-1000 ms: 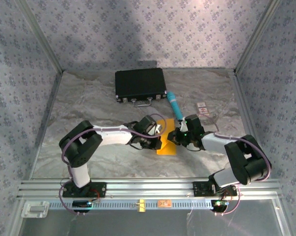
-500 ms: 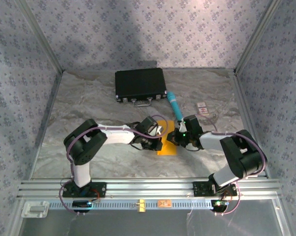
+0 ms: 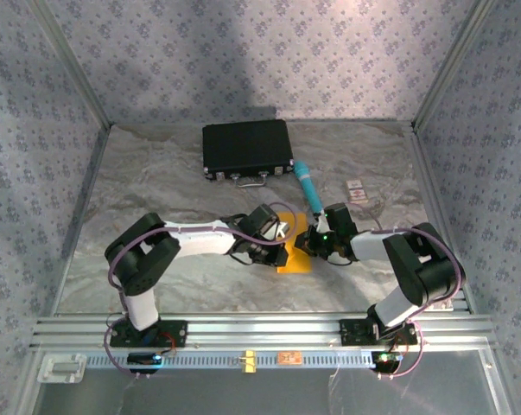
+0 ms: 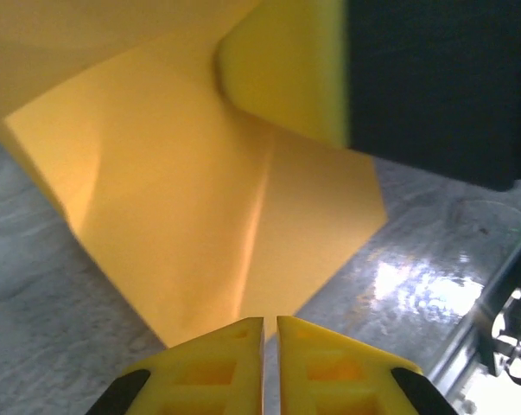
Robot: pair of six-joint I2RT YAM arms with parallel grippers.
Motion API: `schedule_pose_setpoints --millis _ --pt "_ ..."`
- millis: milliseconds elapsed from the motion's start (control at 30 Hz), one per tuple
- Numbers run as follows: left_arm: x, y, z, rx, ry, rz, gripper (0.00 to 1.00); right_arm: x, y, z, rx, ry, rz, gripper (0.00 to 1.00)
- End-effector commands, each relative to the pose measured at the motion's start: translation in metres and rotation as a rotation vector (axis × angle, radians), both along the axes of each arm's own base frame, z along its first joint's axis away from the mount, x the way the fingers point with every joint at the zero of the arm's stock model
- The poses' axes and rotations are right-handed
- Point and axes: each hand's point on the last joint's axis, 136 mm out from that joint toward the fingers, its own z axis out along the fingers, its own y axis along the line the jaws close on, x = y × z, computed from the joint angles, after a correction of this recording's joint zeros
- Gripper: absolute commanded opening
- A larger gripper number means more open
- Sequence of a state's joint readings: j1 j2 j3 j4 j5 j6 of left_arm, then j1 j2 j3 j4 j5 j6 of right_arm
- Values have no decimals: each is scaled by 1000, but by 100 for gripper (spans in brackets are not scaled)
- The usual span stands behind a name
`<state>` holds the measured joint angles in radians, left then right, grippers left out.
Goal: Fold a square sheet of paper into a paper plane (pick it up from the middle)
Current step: Fold the triangle a second time at the center of the table.
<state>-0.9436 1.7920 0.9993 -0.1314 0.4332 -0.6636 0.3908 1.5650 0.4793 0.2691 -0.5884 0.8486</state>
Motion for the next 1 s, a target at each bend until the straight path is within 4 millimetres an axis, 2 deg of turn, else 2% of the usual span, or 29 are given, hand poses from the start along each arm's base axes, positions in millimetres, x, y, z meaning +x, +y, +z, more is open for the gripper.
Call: schedule_pose_setpoints --millis 0,200,367,500,700,833,967 --pt "-6 -10 14 -40 18 -38 8 -9 -14 -20 -69 49 -24 0" --pt "-15 7 -18 51 65 -24 3 -10 -15 -21 -71 48 -24 0" --pt "-22 13 -34 57 101 -22 3 -8 -13 -19 -60 40 -20 0" --pt "-28 20 -45 79 122 -19 3 -5 -7 -7 -25 11 -6 4" --pt "-29 23 -48 83 122 -16 3 -6 2 20 -3 -56 40 11" --pt "-28 23 -44 77 109 -13 3 -10 0 14 -26 -42 53 11" --pt "-24 17 -32 47 88 -18 4 -11 -12 -8 -85 14 19 2"
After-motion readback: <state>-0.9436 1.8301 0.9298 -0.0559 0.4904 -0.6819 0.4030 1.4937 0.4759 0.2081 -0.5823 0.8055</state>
